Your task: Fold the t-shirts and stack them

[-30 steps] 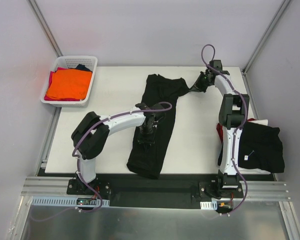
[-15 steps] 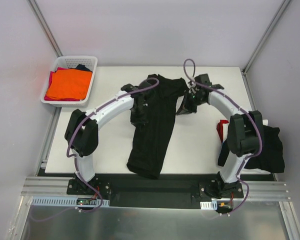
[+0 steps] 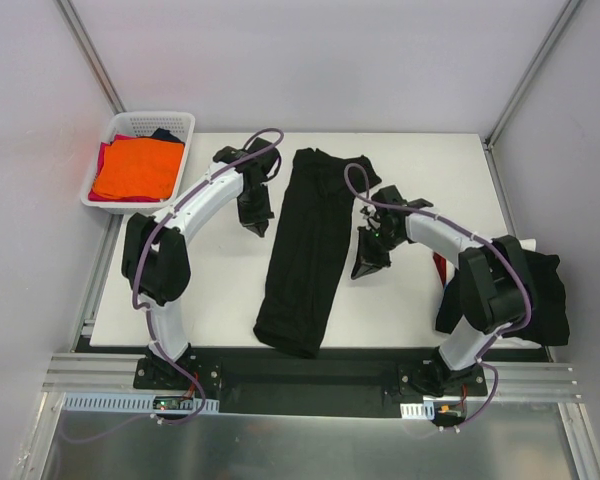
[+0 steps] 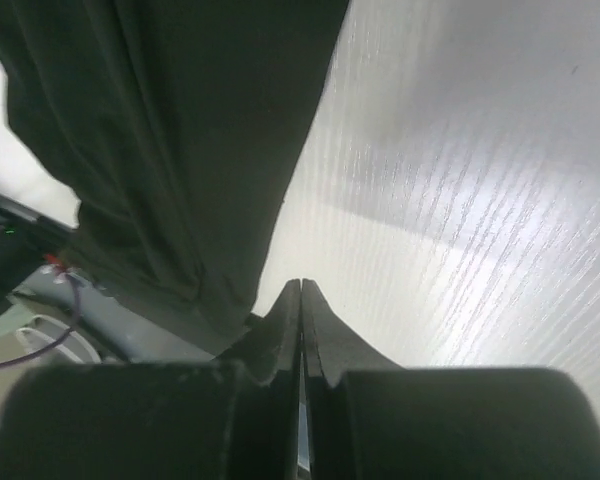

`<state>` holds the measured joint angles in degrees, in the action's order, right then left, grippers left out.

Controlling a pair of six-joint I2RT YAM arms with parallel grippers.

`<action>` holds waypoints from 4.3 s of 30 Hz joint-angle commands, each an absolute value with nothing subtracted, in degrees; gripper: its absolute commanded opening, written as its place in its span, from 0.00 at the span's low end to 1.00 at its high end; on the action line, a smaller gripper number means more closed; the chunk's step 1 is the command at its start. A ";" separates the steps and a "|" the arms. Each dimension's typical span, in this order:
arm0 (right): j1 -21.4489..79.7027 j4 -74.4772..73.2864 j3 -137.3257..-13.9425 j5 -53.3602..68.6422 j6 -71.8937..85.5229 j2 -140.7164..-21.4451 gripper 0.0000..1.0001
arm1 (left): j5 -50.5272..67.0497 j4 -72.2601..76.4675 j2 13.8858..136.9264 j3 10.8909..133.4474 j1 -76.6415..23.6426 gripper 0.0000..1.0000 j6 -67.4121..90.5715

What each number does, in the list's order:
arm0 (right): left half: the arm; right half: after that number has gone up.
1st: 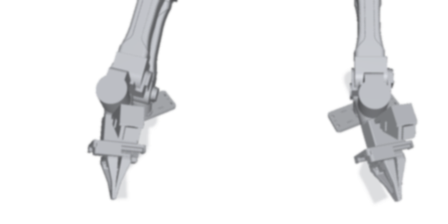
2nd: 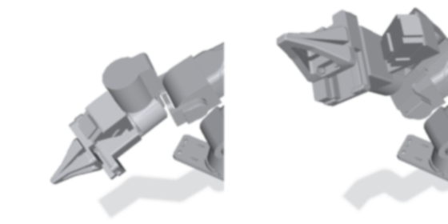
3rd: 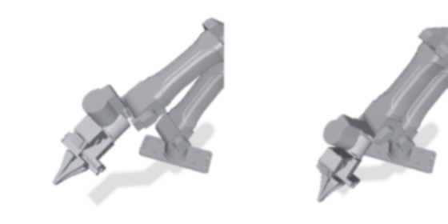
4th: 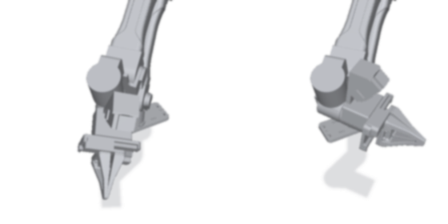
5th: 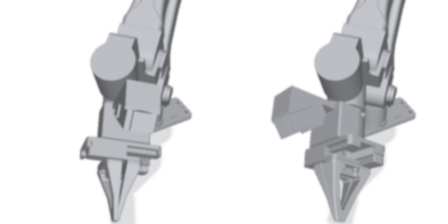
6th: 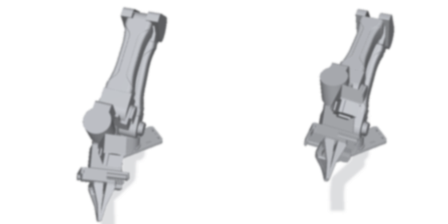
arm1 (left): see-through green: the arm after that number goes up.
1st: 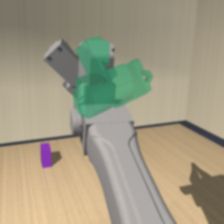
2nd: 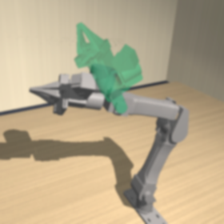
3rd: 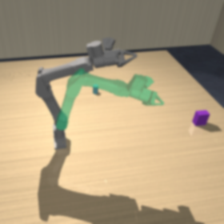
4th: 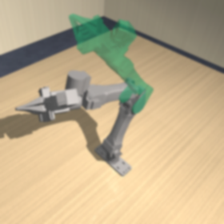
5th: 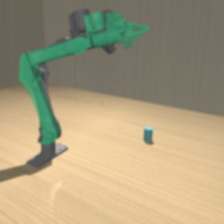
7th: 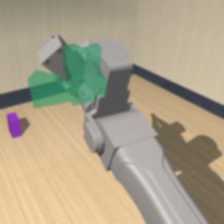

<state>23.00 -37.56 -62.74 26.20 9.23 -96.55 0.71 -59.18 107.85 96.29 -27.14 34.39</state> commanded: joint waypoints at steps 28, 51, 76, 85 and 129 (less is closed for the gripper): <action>55.27 -38.32 -67.94 -1.67 9.93 -96.85 0.01 | -13.88 -64.78 97.56 89.65 -14.50 0.06 41.40; 64.25 -42.81 -77.53 -0.53 9.05 -106.96 0.01 | -26.19 -67.24 88.33 93.79 -13.97 0.12 36.47; 65.48 -40.34 -63.64 0.44 13.80 -101.25 0.01 | -23.73 -65.13 89.38 88.94 -13.54 0.13 36.12; 65.39 -41.13 -59.15 -1.84 15.12 -98.35 0.01 | -23.91 -65.21 89.91 89.82 -13.45 0.13 34.89; 48.62 -47.73 -70.46 -8.53 9.59 -81.54 0.01 | -5.02 -58.89 97.03 96.07 -14.32 0.11 30.76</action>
<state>52.29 -45.43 -64.60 -6.48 14.39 -79.05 -11.20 -60.66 96.57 94.00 -13.82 33.10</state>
